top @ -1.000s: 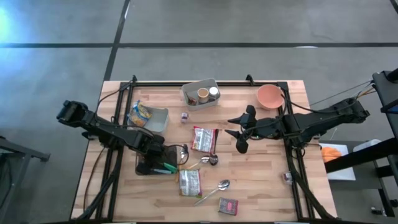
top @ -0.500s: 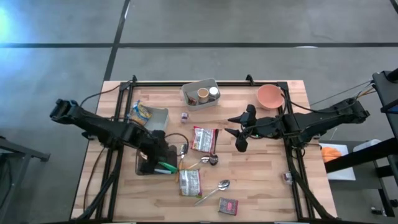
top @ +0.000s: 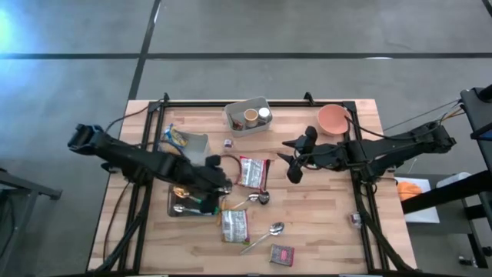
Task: Pick & Place Food Item
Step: Put the red noodle pack into the bottom gray bin
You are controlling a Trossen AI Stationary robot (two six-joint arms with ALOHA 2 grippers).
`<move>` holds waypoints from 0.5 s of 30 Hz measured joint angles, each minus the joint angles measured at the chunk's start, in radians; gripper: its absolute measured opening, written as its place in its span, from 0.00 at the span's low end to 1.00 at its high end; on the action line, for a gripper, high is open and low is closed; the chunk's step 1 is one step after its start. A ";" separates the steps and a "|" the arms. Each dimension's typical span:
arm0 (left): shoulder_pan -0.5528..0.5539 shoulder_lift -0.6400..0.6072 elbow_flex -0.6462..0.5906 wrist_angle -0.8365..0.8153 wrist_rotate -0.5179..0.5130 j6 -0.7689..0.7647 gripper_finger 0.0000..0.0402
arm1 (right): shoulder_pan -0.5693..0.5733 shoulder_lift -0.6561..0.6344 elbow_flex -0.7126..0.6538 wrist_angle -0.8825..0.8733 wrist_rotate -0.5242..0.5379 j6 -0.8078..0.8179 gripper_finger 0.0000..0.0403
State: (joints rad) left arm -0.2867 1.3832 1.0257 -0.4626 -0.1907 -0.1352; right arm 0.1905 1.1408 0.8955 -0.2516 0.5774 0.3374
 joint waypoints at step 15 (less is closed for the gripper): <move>0.000 0.338 -0.002 0.111 -0.183 0.241 0.42 | 0.001 0.000 0.000 -0.005 -0.059 -0.008 0.52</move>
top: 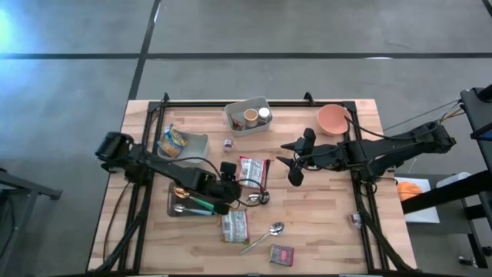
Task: Pick & Place Food Item
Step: Put the red noodle pack into the bottom gray bin
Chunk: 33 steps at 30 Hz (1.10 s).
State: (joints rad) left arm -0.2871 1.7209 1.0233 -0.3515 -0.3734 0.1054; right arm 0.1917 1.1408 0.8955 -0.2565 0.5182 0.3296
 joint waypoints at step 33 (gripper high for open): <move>-0.018 -0.091 0.025 -0.073 0.040 -0.210 0.41 | 0.000 0.000 0.000 0.002 -0.003 0.000 0.52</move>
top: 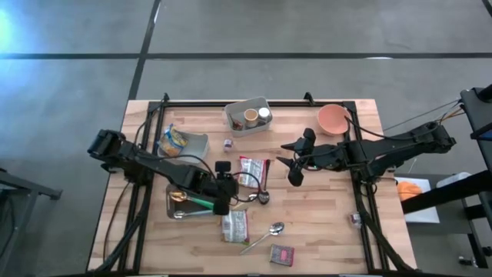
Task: Pick & Place Food Item
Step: Put the red noodle pack into the bottom gray bin
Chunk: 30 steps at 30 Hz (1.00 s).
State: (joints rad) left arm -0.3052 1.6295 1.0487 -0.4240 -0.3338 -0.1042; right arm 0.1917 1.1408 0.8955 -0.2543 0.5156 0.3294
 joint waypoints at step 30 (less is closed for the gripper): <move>-0.073 0.018 0.045 -0.248 0.271 -0.295 0.01 | 0.000 0.000 0.000 0.003 -0.052 0.008 0.52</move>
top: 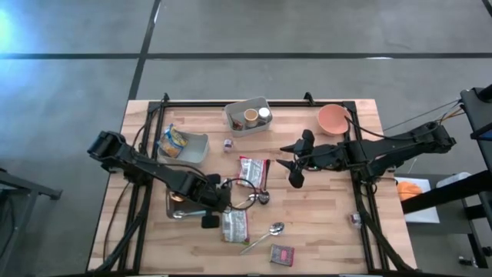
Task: Pick & Place Food Item
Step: Put the red noodle pack into the bottom gray bin
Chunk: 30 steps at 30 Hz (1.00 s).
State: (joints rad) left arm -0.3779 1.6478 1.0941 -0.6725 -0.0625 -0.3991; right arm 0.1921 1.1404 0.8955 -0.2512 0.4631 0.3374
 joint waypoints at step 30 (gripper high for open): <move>0.083 0.086 0.148 -0.034 -0.298 0.026 0.19 | 0.000 0.000 0.000 -0.001 0.000 0.000 0.52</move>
State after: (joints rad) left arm -0.2947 1.7342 1.2416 -0.7062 -0.3601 -0.3736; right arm 0.1917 1.1404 0.8959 -0.2523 0.4629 0.3374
